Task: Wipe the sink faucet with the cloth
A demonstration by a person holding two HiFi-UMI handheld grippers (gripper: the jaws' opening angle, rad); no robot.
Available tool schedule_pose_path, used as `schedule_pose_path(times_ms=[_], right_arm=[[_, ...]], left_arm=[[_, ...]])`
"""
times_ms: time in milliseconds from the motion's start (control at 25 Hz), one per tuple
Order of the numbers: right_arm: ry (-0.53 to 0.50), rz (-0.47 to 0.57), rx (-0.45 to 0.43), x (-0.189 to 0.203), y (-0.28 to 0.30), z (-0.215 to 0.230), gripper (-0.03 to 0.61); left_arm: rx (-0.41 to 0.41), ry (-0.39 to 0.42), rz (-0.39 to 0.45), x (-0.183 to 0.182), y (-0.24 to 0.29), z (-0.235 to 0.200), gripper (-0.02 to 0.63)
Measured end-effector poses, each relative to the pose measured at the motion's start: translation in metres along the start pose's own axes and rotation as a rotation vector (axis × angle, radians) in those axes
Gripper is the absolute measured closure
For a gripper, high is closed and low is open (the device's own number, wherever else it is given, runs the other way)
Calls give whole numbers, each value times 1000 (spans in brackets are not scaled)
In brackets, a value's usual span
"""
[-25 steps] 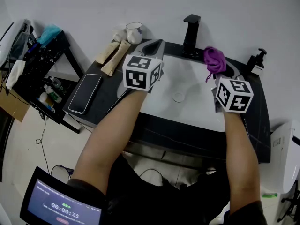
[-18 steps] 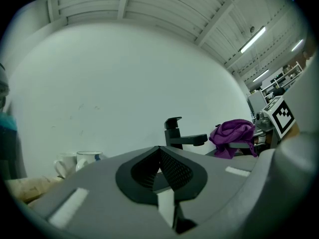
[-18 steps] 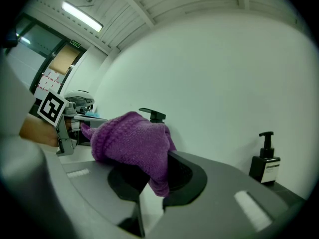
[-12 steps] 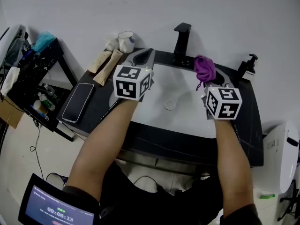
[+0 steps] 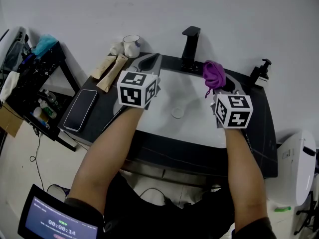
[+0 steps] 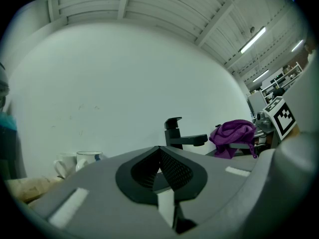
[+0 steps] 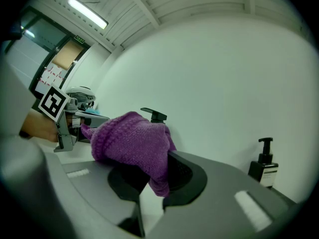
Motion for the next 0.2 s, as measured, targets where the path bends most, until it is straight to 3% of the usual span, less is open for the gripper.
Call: schedule_pose_path(times_ms=[200], right_arm=[[-5,1,-2,1,0,-2,523]], left_arm=[[-8,0,0,0,-2,-1,597]])
Point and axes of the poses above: the fingertips, and each gripper's own axes: y forward along the fingers, z to its right, x out of its underside, the point moved 10 cm from there along -y, backward along the fingers, and after that the axes turned 5 degrees about -z, right-handed, at the moved point
